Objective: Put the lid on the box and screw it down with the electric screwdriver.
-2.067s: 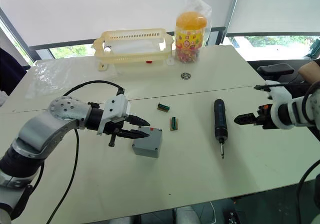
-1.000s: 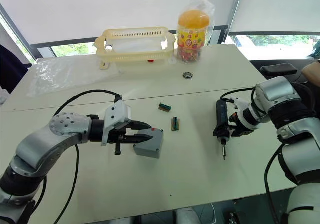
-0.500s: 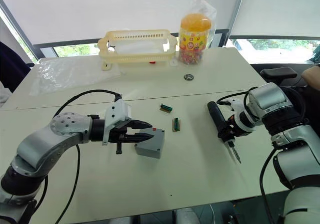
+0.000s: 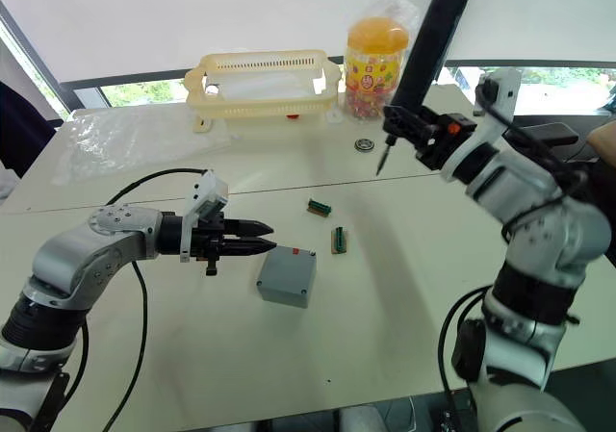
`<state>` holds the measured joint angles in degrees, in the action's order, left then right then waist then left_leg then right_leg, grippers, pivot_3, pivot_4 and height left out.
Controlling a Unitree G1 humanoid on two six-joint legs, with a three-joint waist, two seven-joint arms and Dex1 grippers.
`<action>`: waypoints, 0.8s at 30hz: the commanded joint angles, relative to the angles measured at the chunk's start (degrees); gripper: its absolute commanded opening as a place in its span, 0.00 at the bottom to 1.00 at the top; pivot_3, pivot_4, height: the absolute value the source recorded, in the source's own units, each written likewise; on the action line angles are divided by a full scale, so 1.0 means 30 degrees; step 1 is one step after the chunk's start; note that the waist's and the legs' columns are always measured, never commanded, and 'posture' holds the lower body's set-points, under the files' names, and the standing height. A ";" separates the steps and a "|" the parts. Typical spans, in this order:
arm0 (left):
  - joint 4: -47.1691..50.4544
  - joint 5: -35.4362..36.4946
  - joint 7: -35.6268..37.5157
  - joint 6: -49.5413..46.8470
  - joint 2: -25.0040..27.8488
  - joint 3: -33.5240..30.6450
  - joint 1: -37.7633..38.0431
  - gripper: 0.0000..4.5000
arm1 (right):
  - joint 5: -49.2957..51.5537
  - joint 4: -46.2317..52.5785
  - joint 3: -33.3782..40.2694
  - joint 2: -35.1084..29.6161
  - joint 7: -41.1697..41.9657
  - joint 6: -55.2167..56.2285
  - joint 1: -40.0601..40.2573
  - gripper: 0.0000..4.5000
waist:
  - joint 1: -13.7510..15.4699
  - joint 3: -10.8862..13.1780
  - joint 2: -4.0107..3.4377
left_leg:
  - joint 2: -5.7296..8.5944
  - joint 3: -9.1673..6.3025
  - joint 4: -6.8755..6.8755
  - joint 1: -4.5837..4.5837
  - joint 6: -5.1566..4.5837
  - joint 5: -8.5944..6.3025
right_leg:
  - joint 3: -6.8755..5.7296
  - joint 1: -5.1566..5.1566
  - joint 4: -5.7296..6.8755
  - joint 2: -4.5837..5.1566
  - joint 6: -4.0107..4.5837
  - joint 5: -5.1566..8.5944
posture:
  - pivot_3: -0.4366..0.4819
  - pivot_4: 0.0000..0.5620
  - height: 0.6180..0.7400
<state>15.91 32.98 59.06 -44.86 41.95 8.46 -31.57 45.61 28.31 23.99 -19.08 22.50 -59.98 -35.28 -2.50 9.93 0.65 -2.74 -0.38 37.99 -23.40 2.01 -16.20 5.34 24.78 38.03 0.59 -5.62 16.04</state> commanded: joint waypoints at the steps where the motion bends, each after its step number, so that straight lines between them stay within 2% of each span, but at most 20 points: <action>1: 0.0579 -0.1002 0.0785 0.1139 0.0397 0.0966 0.0177 0.33 | 0.0706 0.3706 -0.2014 0.1398 -0.0158 0.2003 0.2253 0.39 | -0.0027 0.0009 -0.0014 | 0.0003 0.0013 0.0020 0.0001 0.0013 0.0007 | 0.0014 0.0003 0.0015 0.0002 0.0000 0.0000 | 0.48 0.27 1.00; 4: 0.0562 -0.1453 0.0822 0.1547 0.0297 0.1258 0.0231 0.33 | -0.0146 0.4484 -0.3577 0.1796 -0.0257 0.3274 0.3991 0.39 | 0.0006 0.0010 -0.0013 | 0.0016 0.0026 0.0067 0.0013 0.0071 0.0043 | 0.0025 -0.0018 0.0030 0.0009 0.0011 -0.0009 | 0.48 0.27 1.00; 14: -0.0805 -0.3983 0.0449 0.3290 -0.0573 0.2477 0.0500 0.33 | -0.3129 0.3765 -0.6759 0.1167 -0.0134 0.6889 0.5934 0.39 | -0.0031 0.0008 -0.0009 | 0.0017 0.0003 0.0056 0.0093 0.0112 0.0071 | 0.0019 -0.0098 0.0027 -0.0007 0.0015 -0.0006 | 0.48 0.27 1.00; 24: -0.1138 -0.5594 0.0794 0.4425 -0.0660 0.3498 0.1110 0.33 | -0.5270 0.1836 -0.7937 0.1176 0.0238 0.9687 0.6642 0.39 | 0.0006 0.0005 -0.0004 | 0.0017 0.0006 0.0057 0.0105 0.0112 0.0071 | 0.0020 -0.0108 0.0030 -0.0006 0.0015 -0.0007 | 0.48 0.27 1.00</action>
<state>13.19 17.72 61.18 -30.88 39.84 17.17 -29.49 29.98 31.92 0.17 -15.88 22.73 -33.84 -14.80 -2.48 9.95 0.64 -2.69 -0.36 38.16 -23.09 2.35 -15.99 5.40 24.45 38.12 0.57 -5.58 16.02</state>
